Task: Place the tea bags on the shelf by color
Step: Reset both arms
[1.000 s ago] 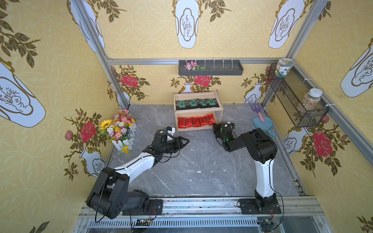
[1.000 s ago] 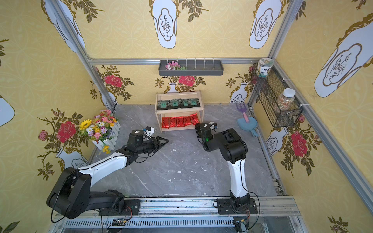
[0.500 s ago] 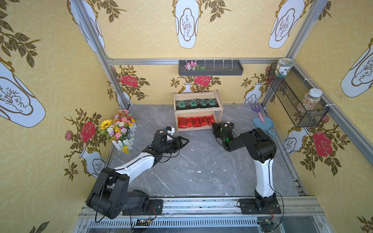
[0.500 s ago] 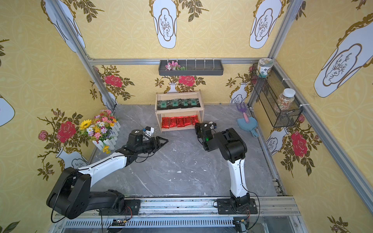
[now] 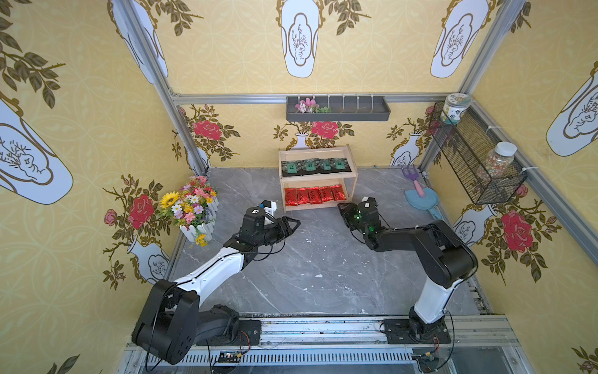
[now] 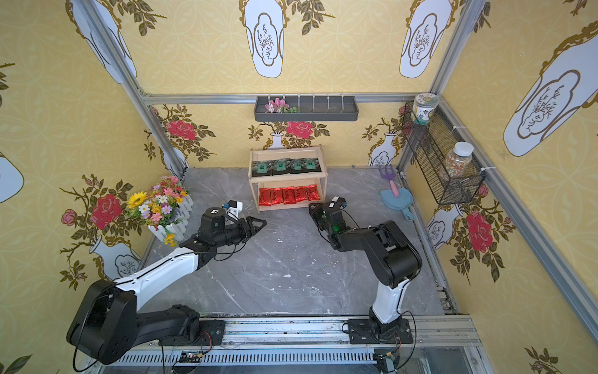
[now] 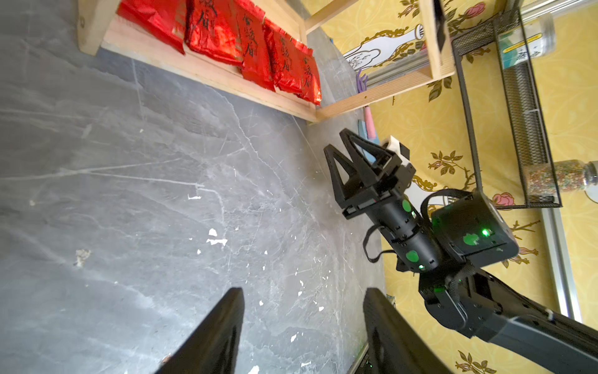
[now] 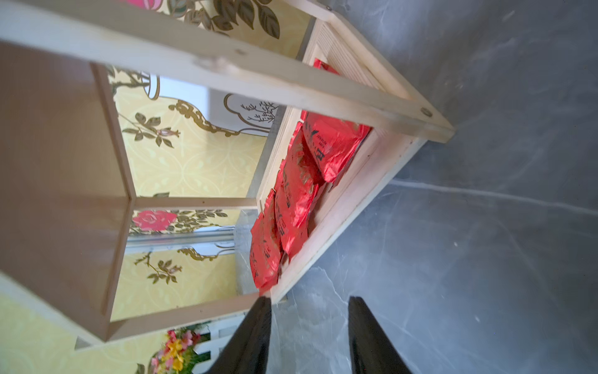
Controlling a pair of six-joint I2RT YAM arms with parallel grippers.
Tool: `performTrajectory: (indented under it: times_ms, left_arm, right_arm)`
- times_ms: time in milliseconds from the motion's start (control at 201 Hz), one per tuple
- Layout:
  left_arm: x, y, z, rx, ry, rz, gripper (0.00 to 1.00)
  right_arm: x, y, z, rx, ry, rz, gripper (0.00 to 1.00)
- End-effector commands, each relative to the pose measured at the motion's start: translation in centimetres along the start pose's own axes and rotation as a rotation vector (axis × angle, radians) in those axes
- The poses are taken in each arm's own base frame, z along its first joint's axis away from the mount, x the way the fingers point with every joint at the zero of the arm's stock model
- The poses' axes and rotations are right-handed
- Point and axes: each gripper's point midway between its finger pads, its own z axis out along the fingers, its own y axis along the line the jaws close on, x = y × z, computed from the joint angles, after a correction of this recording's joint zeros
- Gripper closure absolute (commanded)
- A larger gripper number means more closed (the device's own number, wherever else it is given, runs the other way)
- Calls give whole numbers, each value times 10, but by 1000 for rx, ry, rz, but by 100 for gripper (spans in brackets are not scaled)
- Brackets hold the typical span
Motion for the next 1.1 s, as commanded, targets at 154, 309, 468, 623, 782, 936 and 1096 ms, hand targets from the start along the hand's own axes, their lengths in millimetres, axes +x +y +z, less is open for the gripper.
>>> performTrajectory:
  times_ms: [154, 309, 468, 623, 782, 936, 1096]
  left_arm:
    - [-35, 4, -40, -176, -204, 72, 29]
    - [-58, -3, -72, -215, -373, 137, 18]
    - [-81, 4, -99, -274, -583, 223, 12]
    - [-98, 21, -124, -352, -799, 268, 16]
    - [-103, 35, -125, -460, -884, 543, 21]
    - [-110, 84, -109, -589, -796, 597, 22]
    - [-112, 140, -90, -638, -671, 512, 22]
  right_arm:
    - [13, -4, -50, 152, 48, -452, 41]
    - [-31, 2, -83, 182, -50, -481, 31]
    - [-62, 15, -111, 235, -170, -648, 14]
    - [-59, 12, -106, 237, -143, -893, 8]
    - [-73, -16, -108, 405, -161, -1006, 7]
    - [-90, -40, -130, 516, -240, -1074, 6]
    - [-91, -79, -143, 595, -311, -1141, 3]
